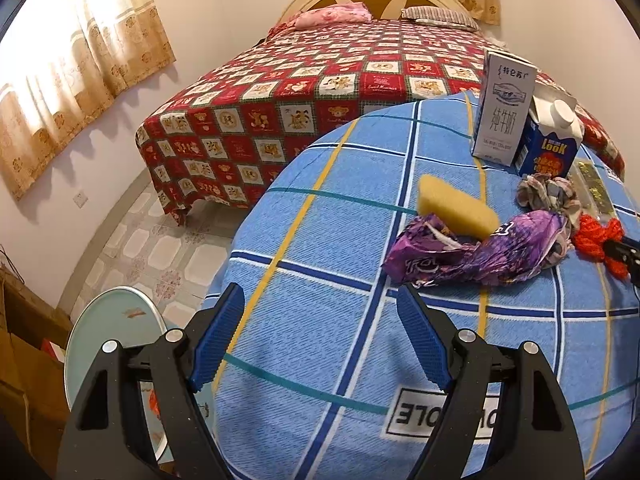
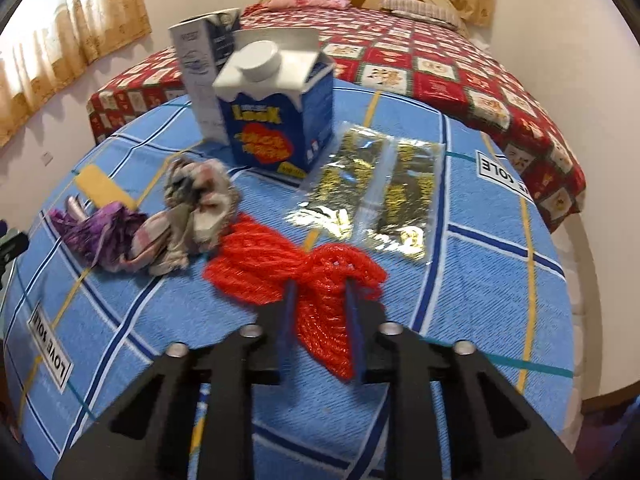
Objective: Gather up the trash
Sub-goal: 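Grasp the red mesh net with the right tool while the left tool grasps the purple wrapper, then carry the red mesh net and purple wrapper over the light-blue bin with both tools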
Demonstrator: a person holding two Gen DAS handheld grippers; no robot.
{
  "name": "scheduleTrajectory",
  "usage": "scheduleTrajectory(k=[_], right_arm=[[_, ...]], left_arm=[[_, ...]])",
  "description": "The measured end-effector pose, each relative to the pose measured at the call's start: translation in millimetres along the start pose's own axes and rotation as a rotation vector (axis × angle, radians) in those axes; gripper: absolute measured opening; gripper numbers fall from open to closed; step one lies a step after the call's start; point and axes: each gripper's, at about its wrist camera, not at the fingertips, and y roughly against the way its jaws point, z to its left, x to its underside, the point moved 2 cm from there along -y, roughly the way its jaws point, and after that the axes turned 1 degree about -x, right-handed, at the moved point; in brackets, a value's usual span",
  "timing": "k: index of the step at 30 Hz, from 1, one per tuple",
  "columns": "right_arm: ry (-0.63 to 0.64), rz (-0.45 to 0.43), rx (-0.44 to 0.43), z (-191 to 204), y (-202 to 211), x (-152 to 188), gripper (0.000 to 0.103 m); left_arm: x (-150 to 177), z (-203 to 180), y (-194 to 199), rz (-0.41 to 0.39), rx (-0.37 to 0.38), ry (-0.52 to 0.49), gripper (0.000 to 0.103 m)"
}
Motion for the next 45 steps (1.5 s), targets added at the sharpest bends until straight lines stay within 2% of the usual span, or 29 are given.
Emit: scheduleTrajectory(k=[2, 7, 12, 13, 20, 21, 22, 23, 24, 25, 26, 28, 30, 36, 45], right_arm=[[-0.018, -0.012, -0.033, 3, 8, 4, 0.012], [-0.088, -0.074, -0.043, -4, 37, 19, 0.011], [-0.161, -0.126, -0.025, -22, 62, 31, 0.011], [-0.164, -0.130, -0.021, -24, 64, 33, 0.011], [-0.181, -0.154, -0.004, -43, 77, 43, 0.011], [-0.179, -0.154, -0.007, -42, 77, 43, 0.011], [-0.178, -0.154, -0.009, -42, 77, 44, 0.011], [-0.172, -0.155, -0.010, -42, 78, 44, 0.011], [-0.168, -0.157, -0.010, -41, 78, 45, 0.011], [-0.166, -0.158, -0.012, -40, 79, 44, 0.011], [-0.164, -0.158, -0.014, -38, 79, 45, 0.011], [-0.156, -0.160, -0.016, -34, 79, 44, 0.011], [-0.147, -0.167, -0.020, -28, 80, 43, 0.011], [-0.124, -0.183, -0.038, -7, 86, 40, 0.011], [-0.057, -0.200, -0.083, 50, 83, 32, 0.011]], left_arm=[[0, -4, 1, -0.002, 0.011, -0.004, 0.077], [0, -24, 6, -0.012, 0.043, -0.028, 0.076], [-4, -51, 2, -0.009, 0.066, -0.062, 0.073], [-5, -57, 0, -0.006, 0.076, -0.068, 0.070], [-12, -94, -12, 0.003, 0.127, -0.132, 0.070], [-11, -98, -17, 0.021, 0.131, -0.144, 0.064], [-10, -101, -22, 0.039, 0.149, -0.146, 0.052], [-9, -102, -25, 0.053, 0.164, -0.148, 0.049], [-7, -105, -27, 0.056, 0.163, -0.160, 0.041], [-5, -108, -26, 0.052, 0.164, -0.169, 0.021], [-3, -110, -25, 0.052, 0.176, -0.179, 0.015], [-2, -111, -20, 0.034, 0.179, -0.188, 0.012], [-1, -110, -12, 0.007, 0.182, -0.201, 0.008], [4, -82, 16, -0.023, 0.194, -0.179, 0.008], [20, -18, 39, -0.031, 0.118, -0.091, 0.008]])
